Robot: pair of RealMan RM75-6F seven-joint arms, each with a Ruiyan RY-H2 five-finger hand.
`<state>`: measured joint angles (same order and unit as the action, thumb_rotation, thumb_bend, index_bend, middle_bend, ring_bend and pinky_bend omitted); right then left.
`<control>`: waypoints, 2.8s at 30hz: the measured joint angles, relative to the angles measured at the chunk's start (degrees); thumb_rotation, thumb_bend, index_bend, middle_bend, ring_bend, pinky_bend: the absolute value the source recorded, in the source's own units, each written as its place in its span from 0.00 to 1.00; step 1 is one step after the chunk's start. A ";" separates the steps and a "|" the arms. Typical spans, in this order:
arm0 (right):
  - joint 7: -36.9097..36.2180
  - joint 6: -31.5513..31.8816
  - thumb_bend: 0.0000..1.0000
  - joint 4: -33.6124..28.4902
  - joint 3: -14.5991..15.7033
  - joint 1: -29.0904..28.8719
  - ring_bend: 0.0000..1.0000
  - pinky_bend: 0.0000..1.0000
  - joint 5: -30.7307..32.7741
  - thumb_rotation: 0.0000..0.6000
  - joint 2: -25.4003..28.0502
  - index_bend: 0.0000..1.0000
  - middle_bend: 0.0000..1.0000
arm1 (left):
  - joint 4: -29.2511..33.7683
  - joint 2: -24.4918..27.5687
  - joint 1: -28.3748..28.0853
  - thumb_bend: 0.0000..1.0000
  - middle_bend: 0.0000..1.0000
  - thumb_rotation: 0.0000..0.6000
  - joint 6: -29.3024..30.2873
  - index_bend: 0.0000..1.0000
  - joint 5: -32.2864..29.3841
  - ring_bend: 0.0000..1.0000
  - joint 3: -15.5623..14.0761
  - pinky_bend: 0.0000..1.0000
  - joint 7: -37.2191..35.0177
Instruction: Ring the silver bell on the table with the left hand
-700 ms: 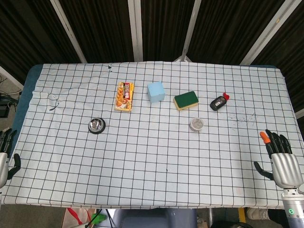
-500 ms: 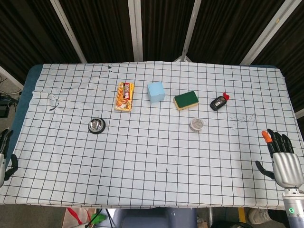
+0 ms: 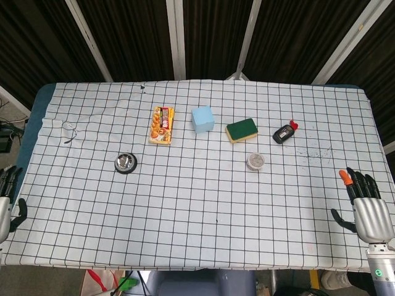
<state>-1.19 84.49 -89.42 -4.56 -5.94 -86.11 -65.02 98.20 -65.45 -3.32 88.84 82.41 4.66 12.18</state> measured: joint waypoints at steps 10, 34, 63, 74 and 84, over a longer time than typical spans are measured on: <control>-0.32 -0.66 0.30 -0.14 0.22 -0.42 0.02 0.00 -0.42 1.00 -0.14 0.08 0.00 | -5.08 -2.24 -9.70 0.85 0.05 1.00 -10.41 0.05 -0.11 0.00 3.87 0.01 0.17; -1.80 -0.37 0.30 0.08 0.20 -0.22 0.02 0.00 -0.28 1.00 0.35 0.08 0.00 | -34.87 -28.12 -28.64 0.87 0.04 1.00 -29.07 0.04 -5.96 0.00 6.80 0.01 1.24; -3.74 1.07 0.30 0.27 0.02 0.27 0.02 0.00 -0.92 1.00 0.92 0.08 0.00 | -43.49 -36.00 -32.45 0.87 0.03 1.00 -32.26 0.04 -5.41 0.00 2.57 0.00 4.36; -3.92 1.05 0.31 0.16 0.19 0.21 0.02 0.00 -1.36 1.00 0.93 0.08 0.00 | -21.35 -25.15 -28.99 0.87 0.03 1.00 -16.44 0.04 -1.82 0.00 5.72 0.00 7.87; -3.14 0.89 0.31 -0.16 0.39 0.12 0.02 0.00 -1.62 1.00 0.80 0.08 0.00 | 3.74 -5.05 -13.42 0.87 0.03 1.00 -3.16 0.03 -0.86 0.00 -0.99 0.00 13.76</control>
<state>-4.33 85.38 -89.58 -4.17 -5.82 -87.73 -64.22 101.94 -70.50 -16.75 85.69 81.55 3.67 25.94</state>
